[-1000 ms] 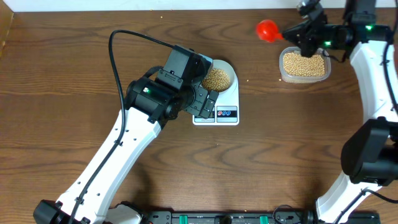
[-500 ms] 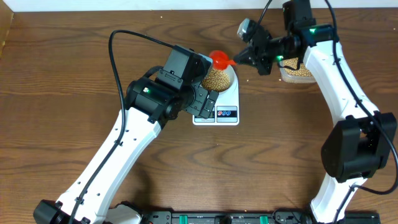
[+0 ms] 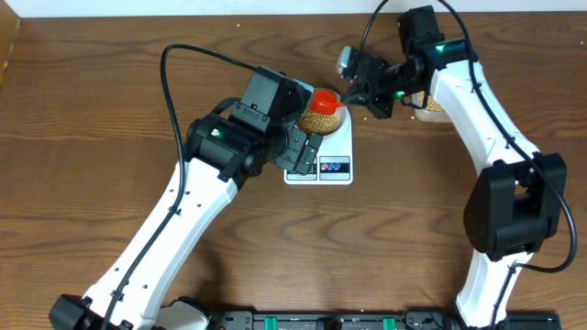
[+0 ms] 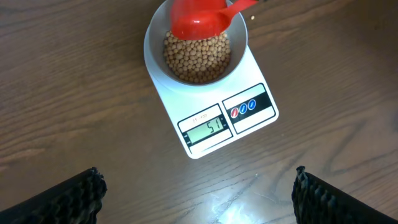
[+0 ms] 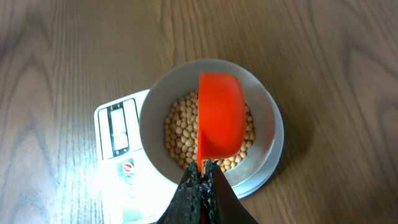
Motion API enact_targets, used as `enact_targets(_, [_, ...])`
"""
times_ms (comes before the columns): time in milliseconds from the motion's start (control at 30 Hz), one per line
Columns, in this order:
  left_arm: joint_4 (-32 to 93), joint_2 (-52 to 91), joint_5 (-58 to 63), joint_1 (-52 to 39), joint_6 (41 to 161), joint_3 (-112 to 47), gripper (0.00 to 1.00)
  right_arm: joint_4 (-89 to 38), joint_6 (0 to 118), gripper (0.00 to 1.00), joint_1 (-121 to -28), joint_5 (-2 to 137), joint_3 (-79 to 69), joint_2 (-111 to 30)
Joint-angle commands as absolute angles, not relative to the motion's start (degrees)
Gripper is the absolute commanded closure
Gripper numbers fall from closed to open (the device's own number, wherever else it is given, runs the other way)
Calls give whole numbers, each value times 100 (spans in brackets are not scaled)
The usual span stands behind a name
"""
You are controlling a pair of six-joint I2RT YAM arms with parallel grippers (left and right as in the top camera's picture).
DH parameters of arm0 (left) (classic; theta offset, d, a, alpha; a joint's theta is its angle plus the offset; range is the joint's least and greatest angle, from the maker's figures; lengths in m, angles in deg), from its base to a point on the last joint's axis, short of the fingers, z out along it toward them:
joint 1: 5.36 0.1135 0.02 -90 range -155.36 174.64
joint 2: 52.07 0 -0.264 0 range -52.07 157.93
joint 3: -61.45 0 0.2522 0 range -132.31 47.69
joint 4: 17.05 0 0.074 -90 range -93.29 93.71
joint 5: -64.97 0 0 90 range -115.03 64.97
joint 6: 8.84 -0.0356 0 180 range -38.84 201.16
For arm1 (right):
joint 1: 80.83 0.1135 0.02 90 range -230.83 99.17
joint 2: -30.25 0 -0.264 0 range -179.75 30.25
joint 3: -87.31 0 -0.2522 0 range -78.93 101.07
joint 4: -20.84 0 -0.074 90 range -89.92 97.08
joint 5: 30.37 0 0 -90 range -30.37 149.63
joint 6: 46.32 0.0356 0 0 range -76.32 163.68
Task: Scoop item into bowl and weigh 50g on scale
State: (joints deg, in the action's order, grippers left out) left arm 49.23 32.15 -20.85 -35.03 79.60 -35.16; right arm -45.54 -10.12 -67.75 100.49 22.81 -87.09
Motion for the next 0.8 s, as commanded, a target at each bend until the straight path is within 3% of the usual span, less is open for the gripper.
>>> enact_targets(0, [4940, 3255, -2074, -3490, 7903, -3459, 2, -4543, -1126, 99, -6756, 10023, 2322, -8742])
enact_targets(767, [4940, 3255, -2074, -3490, 7903, -3459, 2, -4447, -1176, 99, -6589, 9389, 2322, -8744])
